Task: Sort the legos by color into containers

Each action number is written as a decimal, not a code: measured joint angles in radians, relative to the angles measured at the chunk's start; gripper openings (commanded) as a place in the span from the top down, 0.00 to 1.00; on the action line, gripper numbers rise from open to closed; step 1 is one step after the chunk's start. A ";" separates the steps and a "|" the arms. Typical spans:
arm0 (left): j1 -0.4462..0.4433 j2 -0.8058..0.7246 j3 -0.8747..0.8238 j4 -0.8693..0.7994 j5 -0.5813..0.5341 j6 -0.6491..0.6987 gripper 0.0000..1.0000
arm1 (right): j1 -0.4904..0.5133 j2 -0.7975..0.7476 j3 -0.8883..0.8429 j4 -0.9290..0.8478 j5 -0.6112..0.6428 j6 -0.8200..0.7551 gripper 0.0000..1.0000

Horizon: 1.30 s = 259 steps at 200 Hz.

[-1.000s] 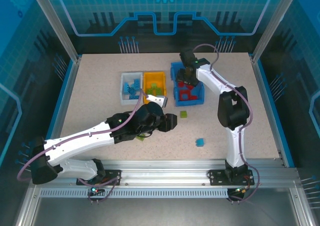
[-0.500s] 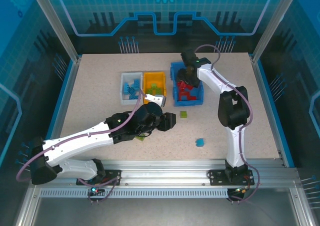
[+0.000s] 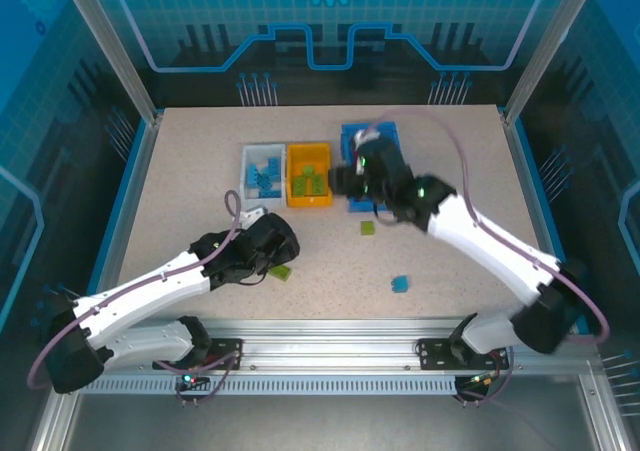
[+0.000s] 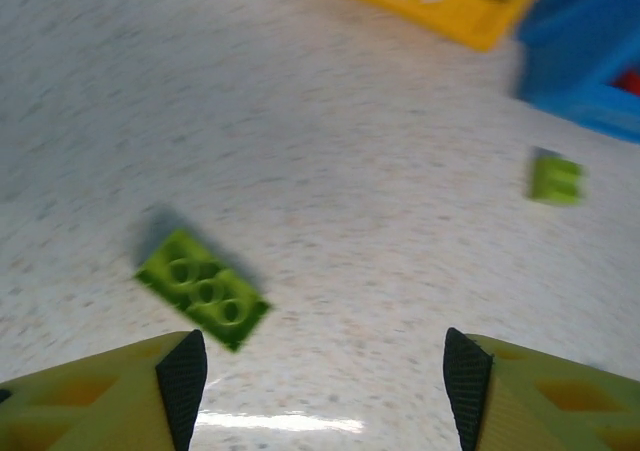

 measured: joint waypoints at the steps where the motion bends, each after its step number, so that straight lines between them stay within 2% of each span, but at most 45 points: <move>1: 0.004 0.000 -0.006 0.001 0.003 -0.006 0.32 | 0.006 -0.005 -0.008 0.003 0.000 -0.003 0.31; 19: 0.056 0.005 -0.070 0.012 0.046 -0.093 0.31 | 0.137 -0.119 -0.206 0.088 -0.012 -0.058 0.31; 42: 0.094 0.056 -0.087 0.031 0.092 -0.186 0.29 | 0.232 -0.196 -0.368 0.108 -0.019 -0.069 0.30; 88: 0.125 0.226 -0.080 0.083 0.164 -0.302 0.29 | 0.382 -0.237 -0.431 0.103 0.037 -0.035 0.30; 131: 0.130 0.285 -0.089 0.137 0.191 -0.393 0.34 | 0.394 -0.237 -0.431 0.100 0.083 -0.023 0.30; 192: 0.142 0.387 -0.095 0.212 0.203 -0.429 0.63 | 0.396 -0.250 -0.431 0.089 0.106 -0.005 0.30; 216: 0.142 0.379 -0.093 0.217 0.194 -0.413 0.70 | 0.399 -0.287 -0.431 0.081 0.117 0.003 0.30; 230: 0.142 0.378 -0.077 0.207 0.178 -0.385 0.71 | 0.398 -0.315 -0.431 0.081 0.132 0.012 0.30; 259: 0.153 0.383 0.063 0.171 0.145 -0.248 0.71 | 0.370 -0.378 -0.449 0.089 0.143 0.038 0.31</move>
